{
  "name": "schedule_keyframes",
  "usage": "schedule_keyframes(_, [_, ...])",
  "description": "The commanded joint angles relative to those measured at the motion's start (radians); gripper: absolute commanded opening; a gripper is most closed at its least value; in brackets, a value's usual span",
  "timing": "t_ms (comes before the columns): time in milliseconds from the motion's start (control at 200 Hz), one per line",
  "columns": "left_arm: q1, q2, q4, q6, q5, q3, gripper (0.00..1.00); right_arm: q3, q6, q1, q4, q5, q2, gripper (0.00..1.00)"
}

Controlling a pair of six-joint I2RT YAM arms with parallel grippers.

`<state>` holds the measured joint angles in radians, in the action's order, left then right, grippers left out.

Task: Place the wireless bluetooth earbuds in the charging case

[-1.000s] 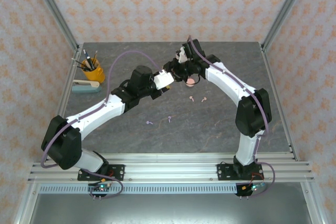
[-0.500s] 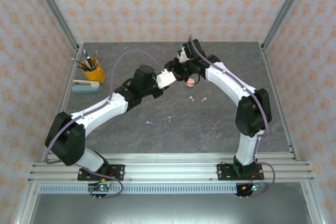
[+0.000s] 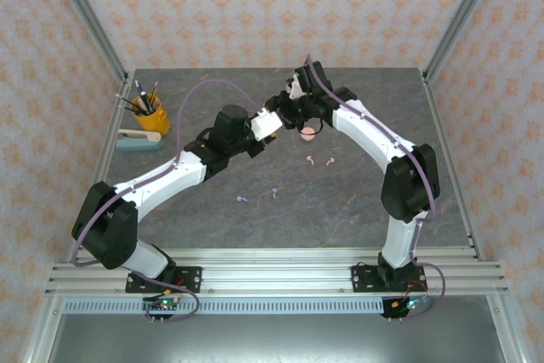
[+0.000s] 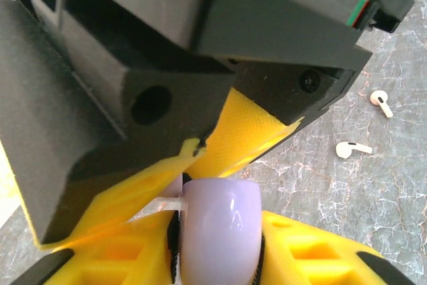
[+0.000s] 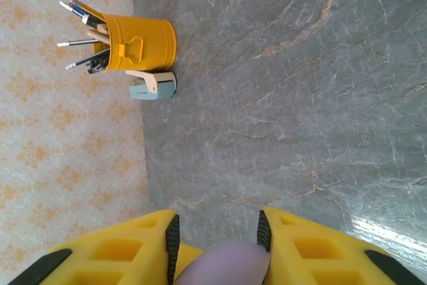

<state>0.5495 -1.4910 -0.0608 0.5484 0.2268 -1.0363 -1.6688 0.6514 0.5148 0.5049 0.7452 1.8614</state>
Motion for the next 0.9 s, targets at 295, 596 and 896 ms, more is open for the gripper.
schedule_keyframes(295, [-0.023, -0.018, -0.109, -0.091, -0.069, -0.001, 0.4, -0.015, 0.026, 0.034, -0.009, 0.093, -0.088, 0.36])
schedule_keyframes(596, [-0.023, -0.011, -0.135, -0.11, -0.081, -0.011, 0.4, 0.003, 0.004, 0.035, 0.008, 0.071, -0.09, 0.36])
schedule_keyframes(896, [-0.022, 0.024, -0.146, -0.117, -0.067, 0.028, 0.28, -0.025, 0.008, 0.034, 0.029, 0.042, -0.073, 0.37])
